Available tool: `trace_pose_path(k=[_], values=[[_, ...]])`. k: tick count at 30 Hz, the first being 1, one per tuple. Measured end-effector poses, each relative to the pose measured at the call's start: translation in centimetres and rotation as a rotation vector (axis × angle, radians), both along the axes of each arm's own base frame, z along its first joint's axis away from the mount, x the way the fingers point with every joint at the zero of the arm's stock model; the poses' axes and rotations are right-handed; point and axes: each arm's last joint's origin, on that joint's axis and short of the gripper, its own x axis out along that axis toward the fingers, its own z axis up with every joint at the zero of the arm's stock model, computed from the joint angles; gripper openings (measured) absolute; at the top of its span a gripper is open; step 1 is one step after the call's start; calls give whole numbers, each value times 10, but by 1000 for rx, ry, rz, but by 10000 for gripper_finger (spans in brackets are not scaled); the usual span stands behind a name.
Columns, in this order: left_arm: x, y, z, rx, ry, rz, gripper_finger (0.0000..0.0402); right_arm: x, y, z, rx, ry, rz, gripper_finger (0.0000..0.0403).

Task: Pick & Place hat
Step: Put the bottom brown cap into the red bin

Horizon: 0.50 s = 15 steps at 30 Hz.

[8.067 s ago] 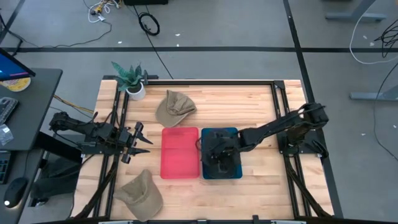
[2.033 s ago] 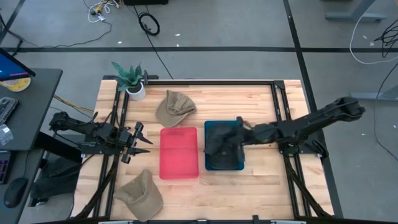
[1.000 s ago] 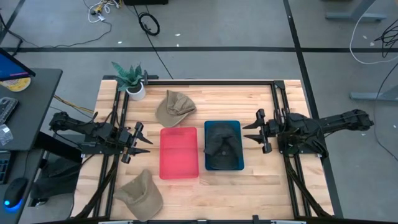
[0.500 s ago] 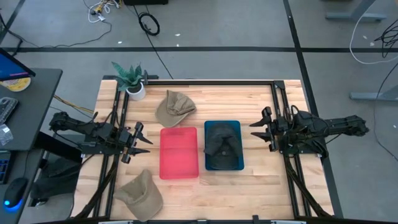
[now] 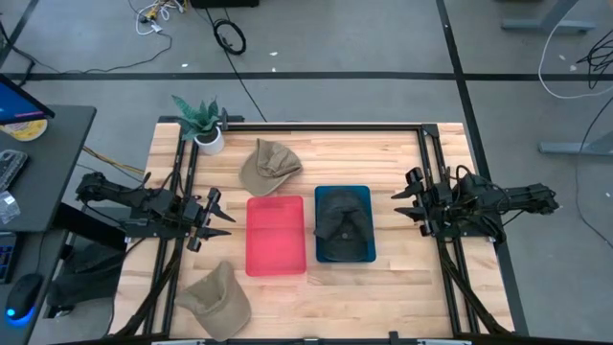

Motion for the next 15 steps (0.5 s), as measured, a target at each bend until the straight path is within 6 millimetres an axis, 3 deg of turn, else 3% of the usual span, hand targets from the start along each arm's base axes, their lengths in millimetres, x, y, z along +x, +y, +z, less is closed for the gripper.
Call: trace_pose_path(k=[3,15], values=[[0,0,0,0,0,0,169,2,0,-11,1,-26,-2,155],[0,0,0,0,0,0,169,5,-2,-31,-33,170,-77,155]])
